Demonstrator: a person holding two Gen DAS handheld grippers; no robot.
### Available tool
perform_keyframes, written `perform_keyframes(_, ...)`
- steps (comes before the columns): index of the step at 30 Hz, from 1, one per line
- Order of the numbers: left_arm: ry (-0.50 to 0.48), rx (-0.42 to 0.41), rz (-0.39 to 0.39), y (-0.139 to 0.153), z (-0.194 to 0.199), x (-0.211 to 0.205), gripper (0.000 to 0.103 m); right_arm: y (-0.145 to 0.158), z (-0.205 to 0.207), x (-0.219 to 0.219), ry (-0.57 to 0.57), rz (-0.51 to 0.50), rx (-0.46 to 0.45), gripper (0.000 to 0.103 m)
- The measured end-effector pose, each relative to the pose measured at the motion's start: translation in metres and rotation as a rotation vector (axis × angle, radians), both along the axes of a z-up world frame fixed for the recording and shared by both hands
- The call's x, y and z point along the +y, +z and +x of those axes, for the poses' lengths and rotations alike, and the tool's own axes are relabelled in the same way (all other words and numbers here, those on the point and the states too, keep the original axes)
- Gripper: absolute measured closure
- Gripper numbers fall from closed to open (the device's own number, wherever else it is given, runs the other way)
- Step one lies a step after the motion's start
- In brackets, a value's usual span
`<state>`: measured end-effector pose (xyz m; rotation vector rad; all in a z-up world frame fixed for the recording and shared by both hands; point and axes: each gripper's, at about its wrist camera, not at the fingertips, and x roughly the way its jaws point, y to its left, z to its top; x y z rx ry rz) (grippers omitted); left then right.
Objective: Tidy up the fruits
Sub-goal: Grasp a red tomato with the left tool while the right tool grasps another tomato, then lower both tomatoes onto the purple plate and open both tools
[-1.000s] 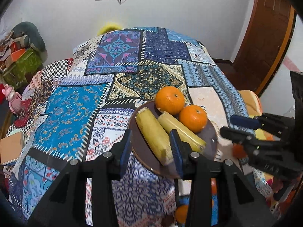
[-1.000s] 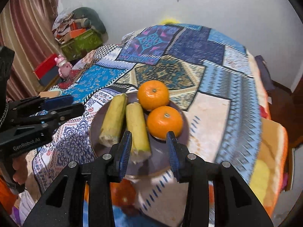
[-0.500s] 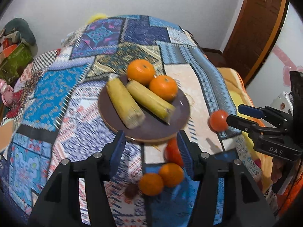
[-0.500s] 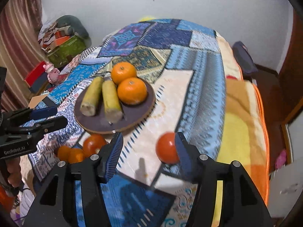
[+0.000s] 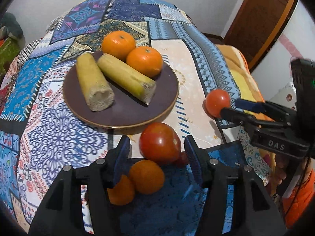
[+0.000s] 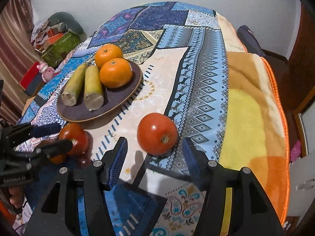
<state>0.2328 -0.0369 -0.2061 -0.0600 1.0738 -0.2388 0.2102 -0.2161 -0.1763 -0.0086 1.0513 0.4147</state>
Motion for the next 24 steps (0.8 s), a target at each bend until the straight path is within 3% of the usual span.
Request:
perform_keyframes(8,-0.02,0.031,-0.01,-0.013,0.008,-0.007,0.046,-0.017,0.011,0.003,-0.012,0.001,0.038,0.049)
perform_keyframes(11,-0.012,0.039,-0.011,-0.018,0.01,-0.006,0.052,-0.017,0.011,0.006,-0.007,-0.005,0.03,0.049)
perform_keyframes(13,-0.006,0.04,-0.027,-0.018,0.011,-0.003,0.053,-0.017,0.01,0.008,-0.004,-0.011,0.025,0.055)
perform_keyframes(24,0.02,-0.013,-0.051,0.002,-0.004,0.012,0.054,-0.005,0.002,0.011,0.001,0.005,0.014,0.057)
